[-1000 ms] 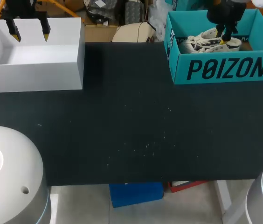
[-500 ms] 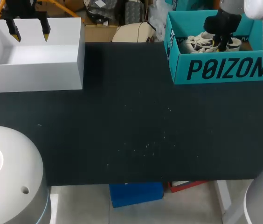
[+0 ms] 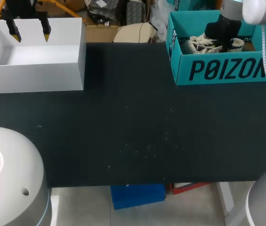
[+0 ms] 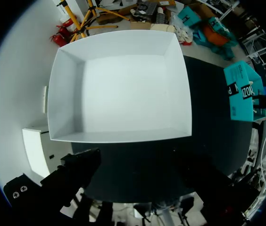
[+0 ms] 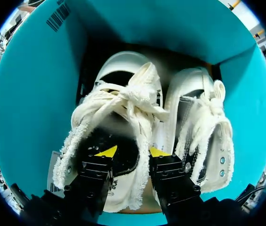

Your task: Take the shoe out of the shoebox, open the shoe tongue, remove and reinsert the insole, then place the shoe into the shoebox

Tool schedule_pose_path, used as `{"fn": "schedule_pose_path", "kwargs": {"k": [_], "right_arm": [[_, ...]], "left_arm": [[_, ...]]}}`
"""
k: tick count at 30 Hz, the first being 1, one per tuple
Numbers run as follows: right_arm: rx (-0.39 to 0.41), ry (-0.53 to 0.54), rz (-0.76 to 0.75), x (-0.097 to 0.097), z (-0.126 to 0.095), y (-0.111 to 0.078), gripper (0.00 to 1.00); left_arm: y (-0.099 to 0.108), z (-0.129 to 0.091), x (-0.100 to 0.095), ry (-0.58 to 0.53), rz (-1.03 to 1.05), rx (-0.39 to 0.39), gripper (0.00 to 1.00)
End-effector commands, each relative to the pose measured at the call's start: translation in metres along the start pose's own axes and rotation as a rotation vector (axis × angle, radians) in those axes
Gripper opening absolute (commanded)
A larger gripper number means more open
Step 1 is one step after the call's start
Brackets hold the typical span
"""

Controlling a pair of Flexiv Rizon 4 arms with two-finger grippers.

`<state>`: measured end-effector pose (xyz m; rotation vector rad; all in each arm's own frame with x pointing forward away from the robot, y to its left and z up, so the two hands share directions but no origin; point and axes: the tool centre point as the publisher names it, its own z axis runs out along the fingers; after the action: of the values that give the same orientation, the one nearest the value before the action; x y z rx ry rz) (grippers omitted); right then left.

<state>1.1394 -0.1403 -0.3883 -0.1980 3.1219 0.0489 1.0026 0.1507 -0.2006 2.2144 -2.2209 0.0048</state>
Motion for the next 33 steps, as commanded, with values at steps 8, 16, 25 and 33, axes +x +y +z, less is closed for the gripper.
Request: {"fn": "schedule_pose_path", "kwargs": {"k": [8, 16, 25, 33], "right_arm": [[0.006, 0.026, 0.032, -0.010, 0.020, -0.002, 0.38], [0.003, 0.028, 0.048, -0.005, 0.020, 0.004, 0.00], [0.009, 0.045, 0.043, 0.003, -0.015, 0.001, 0.00], [0.049, -0.015, 0.059, -0.005, -0.083, 0.000, 0.00]], "left_arm": [[0.000, 0.000, 0.001, -0.004, -0.002, -0.002, 1.00], [0.000, 0.000, 0.001, -0.004, -0.002, -0.002, 1.00], [0.000, 0.000, 0.001, -0.004, -0.002, -0.002, 1.00], [0.000, 0.000, 0.001, -0.004, -0.002, -0.002, 1.00]]}}
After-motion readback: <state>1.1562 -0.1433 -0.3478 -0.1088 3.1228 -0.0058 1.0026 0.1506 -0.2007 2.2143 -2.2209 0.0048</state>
